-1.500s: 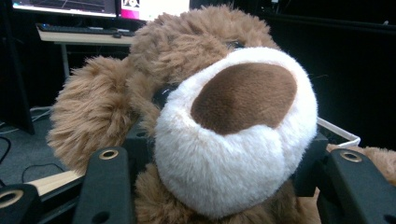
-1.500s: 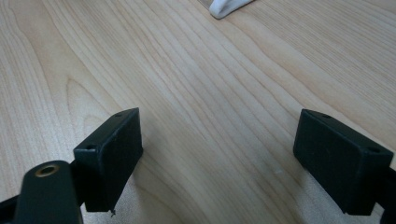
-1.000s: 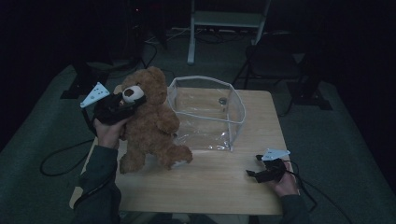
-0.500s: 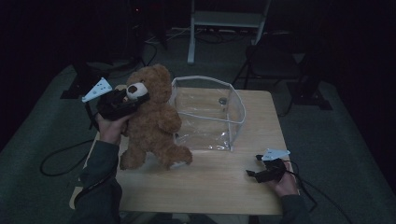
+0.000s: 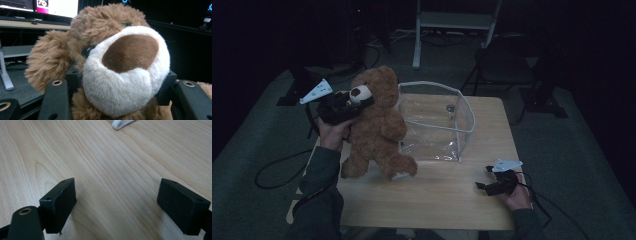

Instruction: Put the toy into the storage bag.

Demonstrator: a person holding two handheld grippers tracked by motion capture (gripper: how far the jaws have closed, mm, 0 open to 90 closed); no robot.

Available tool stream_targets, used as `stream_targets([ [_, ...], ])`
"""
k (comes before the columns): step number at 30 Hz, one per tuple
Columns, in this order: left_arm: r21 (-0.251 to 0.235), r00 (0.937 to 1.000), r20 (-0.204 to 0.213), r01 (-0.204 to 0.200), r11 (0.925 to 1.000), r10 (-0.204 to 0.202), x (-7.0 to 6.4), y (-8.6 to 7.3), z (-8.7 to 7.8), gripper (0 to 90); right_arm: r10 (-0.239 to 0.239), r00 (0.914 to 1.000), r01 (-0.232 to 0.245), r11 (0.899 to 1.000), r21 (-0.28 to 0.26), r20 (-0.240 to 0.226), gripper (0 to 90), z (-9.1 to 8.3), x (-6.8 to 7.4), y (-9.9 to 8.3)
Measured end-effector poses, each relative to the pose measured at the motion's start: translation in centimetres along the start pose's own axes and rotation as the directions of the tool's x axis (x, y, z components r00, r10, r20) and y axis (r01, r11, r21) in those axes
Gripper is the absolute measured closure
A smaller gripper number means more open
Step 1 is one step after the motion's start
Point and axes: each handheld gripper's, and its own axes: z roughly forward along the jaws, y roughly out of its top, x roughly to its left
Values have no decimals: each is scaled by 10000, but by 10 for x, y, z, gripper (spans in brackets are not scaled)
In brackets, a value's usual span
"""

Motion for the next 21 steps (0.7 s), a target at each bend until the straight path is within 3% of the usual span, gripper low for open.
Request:
stream_targets([
  [21,-388,9999,14,-130,9992,131,0,23,11,413,19,10000,-19,10000,-6,3,149,0,0,0],
])
